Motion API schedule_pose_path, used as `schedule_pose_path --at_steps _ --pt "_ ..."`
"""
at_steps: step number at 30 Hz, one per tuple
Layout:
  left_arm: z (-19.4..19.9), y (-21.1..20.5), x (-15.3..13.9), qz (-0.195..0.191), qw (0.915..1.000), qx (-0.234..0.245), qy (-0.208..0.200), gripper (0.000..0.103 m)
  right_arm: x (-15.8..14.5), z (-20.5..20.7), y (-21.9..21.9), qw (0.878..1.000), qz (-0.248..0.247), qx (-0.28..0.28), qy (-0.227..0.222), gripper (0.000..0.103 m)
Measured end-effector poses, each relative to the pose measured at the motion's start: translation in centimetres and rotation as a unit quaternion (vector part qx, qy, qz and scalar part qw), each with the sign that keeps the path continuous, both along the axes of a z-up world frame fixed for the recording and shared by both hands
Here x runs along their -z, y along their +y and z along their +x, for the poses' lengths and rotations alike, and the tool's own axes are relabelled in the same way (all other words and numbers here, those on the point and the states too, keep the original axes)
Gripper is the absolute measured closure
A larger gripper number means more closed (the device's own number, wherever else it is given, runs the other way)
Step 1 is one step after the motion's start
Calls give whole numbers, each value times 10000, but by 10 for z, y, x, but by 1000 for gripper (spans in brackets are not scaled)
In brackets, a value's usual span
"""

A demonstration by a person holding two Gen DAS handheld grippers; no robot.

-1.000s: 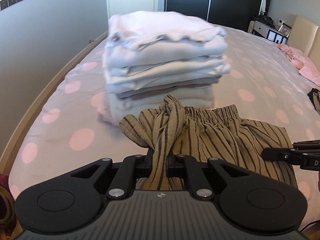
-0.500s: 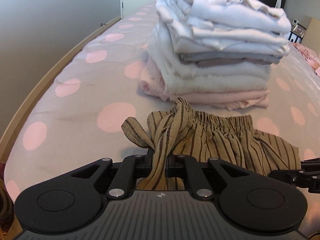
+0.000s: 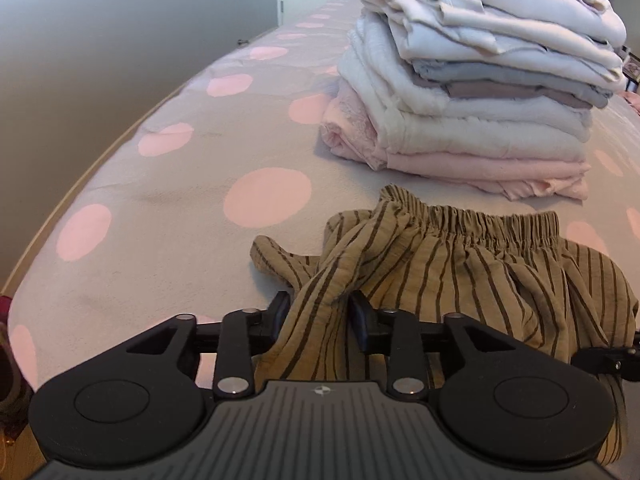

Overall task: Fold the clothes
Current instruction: 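Lower the shorts beside the clothes stack and open both tools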

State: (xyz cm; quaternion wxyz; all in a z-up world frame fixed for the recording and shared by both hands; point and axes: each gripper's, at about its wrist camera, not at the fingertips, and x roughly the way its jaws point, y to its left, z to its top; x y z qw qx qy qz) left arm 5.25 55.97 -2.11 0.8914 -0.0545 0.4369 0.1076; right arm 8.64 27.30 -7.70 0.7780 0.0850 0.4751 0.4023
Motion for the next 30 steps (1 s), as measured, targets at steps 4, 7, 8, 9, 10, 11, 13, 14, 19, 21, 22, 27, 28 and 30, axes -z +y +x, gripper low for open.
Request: schedule_pose_path --at_steps 4,7,8,9,10,11,13,14,19,21,22,27,28,30 --pt "-16 -2 -19 -19 9996 -202 -189 55 -11 -9 -16 9998 131 -130 -59 61" --pt "-32 -4 -29 7 9993 -325 -197 53 -21 -23 -30 9992 165 -292 -238 61" --pt "-38 -4 -31 9 9991 -367 -195 53 -24 -28 -34 9987 204 -365 -302 62" --pt "-44 -4 -31 -10 9990 -414 -183 53 -27 -33 -36 9980 234 -440 -379 62" --pt "-50 -3 -32 -29 9988 -462 -166 53 -30 -39 -39 9972 259 -523 -458 62" --pt "-56 -2 -31 -46 9986 -512 -128 53 -32 -44 -40 9962 271 -634 -536 62" --pt "-66 0 -27 -39 9980 -628 -69 53 -35 -55 -40 9934 295 -903 -650 62" --pt "-70 1 -25 -63 9975 -707 -42 53 -36 -61 -38 9917 290 -1037 -699 62" --pt "-88 13 -10 -513 9925 -1111 -21 54 -24 -73 -17 9878 26 -1353 -765 62" --pt "-92 15 -3 -697 9904 -1190 -58 65 -17 -71 -12 9888 -66 -1324 -689 76" --pt "-93 15 0 -771 9897 -1207 -73 74 -14 -69 -12 9894 -93 -1306 -634 89" --pt "-92 15 -3 -693 9904 -1190 -134 101 -17 -63 -25 9886 -112 -1367 -620 102" --pt "-91 15 -5 -602 9912 -1171 -116 103 -19 -62 -27 9884 -128 -1393 -589 102" --pt "-90 17 -8 -472 9915 -1210 -59 103 -21 -60 -31 9878 -230 -1443 -531 102"
